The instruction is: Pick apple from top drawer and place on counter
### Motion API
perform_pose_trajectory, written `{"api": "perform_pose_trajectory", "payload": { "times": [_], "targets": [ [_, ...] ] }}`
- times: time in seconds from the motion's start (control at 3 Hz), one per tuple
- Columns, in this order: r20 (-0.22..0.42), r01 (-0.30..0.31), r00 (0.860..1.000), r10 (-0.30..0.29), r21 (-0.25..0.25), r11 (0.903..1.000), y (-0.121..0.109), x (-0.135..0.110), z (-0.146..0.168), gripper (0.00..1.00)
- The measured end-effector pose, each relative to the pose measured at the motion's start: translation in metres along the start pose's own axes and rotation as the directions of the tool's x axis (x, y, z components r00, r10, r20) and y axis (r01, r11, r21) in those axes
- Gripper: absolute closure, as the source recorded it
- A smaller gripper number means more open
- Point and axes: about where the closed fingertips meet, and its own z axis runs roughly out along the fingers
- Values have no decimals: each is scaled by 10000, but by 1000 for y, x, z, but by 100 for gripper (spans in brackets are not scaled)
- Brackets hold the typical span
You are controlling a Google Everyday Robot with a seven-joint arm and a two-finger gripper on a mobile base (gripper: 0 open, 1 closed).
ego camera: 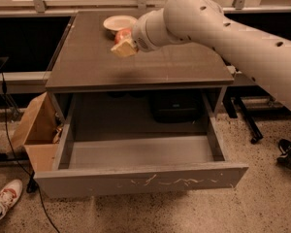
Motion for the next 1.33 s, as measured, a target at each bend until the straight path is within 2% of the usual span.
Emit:
{"api": "perform_pose_trajectory", "payload": {
  "times": [0.33, 0.67, 1.33],
  "targets": [
    [201, -483, 9987, 478, 280, 9984, -29, 0, 31, 83],
    [332, -980, 9948, 965, 495, 9940, -48, 5, 53, 61],
    [621, -2097, 9764, 2070, 414, 9769, -68, 29, 87, 13]
  ]
}}
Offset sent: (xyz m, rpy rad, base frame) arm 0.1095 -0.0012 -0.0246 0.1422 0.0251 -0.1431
